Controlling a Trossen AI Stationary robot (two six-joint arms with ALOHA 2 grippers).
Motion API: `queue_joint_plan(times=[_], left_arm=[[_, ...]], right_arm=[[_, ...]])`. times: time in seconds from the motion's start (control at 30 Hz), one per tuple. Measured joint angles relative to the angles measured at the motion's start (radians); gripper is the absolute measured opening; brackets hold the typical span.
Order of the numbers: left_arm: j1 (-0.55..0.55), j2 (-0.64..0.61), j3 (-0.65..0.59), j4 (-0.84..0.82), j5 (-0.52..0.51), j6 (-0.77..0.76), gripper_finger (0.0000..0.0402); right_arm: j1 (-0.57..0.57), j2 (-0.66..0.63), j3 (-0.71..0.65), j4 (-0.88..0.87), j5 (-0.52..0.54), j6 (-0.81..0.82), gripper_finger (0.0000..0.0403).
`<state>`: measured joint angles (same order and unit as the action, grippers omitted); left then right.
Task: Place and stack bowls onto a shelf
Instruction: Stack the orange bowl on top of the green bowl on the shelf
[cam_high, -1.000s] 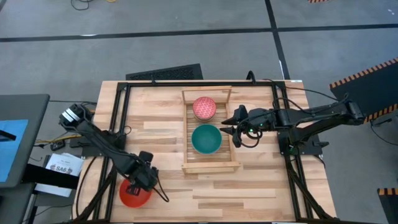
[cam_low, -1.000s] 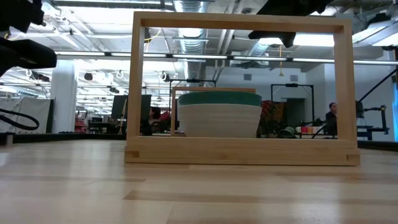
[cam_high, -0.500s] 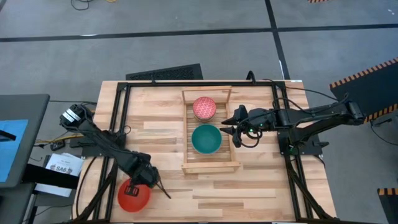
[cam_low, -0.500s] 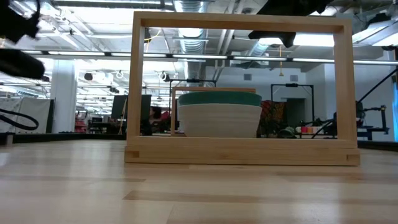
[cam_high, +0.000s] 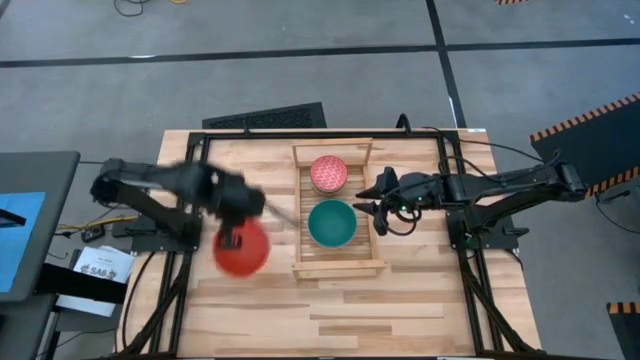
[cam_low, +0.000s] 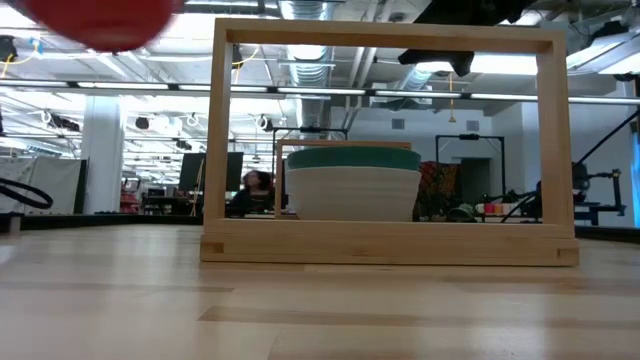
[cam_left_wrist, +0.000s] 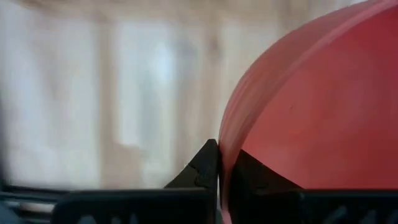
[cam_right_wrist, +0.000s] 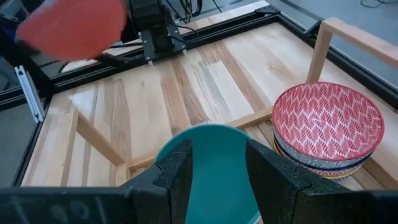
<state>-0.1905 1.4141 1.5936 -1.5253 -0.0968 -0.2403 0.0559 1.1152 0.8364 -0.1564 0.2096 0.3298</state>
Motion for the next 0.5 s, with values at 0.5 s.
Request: queue_joint_plan(times=[0.5], left_arm=[[0.373, 0.202, 0.130, 0.386, 0.042, -0.074, 0.0000]], right_arm=[[-0.019, -0.192, 0.071, 0.030, 0.003, -0.122, 0.0164]])
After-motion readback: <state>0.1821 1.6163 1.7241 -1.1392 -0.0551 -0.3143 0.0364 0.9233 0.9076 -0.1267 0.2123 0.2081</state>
